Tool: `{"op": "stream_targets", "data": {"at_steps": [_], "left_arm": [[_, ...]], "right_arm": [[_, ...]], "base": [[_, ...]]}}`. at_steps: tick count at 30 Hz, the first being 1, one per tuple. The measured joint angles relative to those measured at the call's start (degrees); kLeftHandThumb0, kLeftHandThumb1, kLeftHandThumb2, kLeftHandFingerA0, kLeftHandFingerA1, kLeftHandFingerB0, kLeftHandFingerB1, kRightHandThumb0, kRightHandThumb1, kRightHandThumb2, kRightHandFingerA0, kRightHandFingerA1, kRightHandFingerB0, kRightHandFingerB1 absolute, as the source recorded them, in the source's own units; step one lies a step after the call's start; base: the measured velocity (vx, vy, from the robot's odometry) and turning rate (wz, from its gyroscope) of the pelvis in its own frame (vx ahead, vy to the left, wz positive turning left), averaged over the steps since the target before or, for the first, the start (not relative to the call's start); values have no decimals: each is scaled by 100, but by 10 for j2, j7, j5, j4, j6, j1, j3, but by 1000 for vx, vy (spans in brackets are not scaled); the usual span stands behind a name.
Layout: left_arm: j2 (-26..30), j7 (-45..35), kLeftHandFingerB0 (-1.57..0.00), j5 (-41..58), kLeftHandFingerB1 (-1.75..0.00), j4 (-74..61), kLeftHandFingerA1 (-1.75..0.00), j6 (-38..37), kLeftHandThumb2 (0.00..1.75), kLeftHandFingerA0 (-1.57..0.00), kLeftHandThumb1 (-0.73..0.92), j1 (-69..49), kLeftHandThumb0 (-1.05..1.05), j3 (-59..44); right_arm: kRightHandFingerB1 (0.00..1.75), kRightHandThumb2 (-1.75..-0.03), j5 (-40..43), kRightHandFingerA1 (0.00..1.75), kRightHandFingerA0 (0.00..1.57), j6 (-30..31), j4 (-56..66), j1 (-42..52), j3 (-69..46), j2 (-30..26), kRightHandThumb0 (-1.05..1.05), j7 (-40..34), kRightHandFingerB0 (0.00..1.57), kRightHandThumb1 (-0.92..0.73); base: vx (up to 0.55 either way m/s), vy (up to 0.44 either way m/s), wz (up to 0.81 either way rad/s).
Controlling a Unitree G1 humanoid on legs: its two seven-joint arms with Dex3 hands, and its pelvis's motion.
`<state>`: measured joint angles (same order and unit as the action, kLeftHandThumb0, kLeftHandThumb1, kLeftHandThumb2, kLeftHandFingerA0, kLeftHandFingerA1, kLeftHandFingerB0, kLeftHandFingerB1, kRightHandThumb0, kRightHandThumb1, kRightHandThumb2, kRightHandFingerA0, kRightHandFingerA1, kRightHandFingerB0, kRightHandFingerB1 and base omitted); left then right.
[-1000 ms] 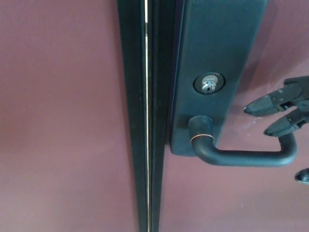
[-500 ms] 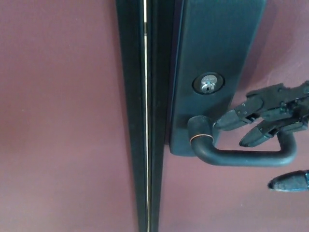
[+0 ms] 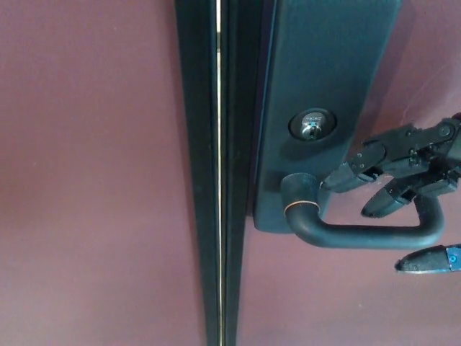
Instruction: The robot walks towards the door handle and put its right hand on it and twist the handle
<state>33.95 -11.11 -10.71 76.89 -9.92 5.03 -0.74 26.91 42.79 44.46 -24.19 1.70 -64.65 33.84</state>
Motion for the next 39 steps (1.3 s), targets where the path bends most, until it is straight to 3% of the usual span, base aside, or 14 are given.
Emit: {"op": "stream_targets", "data": {"at_steps": [7, 8, 21, 39], "left_arm": [[0, -3, -46, 0, -50, 0, -57, 0, 73, -63, 45, -5, -41, -2], [0, -4, -51, 0, -39, 0, -47, 0, 56, -69, 54, -5, -33, -2], [1, -4, -51, 0, -40, 0, -47, -1, 56, -69, 54, -12, -34, -2], [1, -4, -50, 0, -39, 0, -47, -1, 56, -69, 54, -9, -34, -4]], "right_arm": [[35, -55, -40, 44, 49, -7, -22, -1, 26, 0, -45, 10, 37, -52], [35, -55, -42, 43, 50, -9, -23, -1, 27, 0, -47, 11, 38, -52], [34, -55, -76, 43, 49, -42, -32, 19, 14, -3, -49, 30, 38, -52], [35, -56, -130, 42, 48, -30, -21, -32, 100, 1, -47, 43, 40, -52]], "base": [[0, 0, 0], [0, 0, 0], [0, 0, 0], [0, 0, 0]]}}
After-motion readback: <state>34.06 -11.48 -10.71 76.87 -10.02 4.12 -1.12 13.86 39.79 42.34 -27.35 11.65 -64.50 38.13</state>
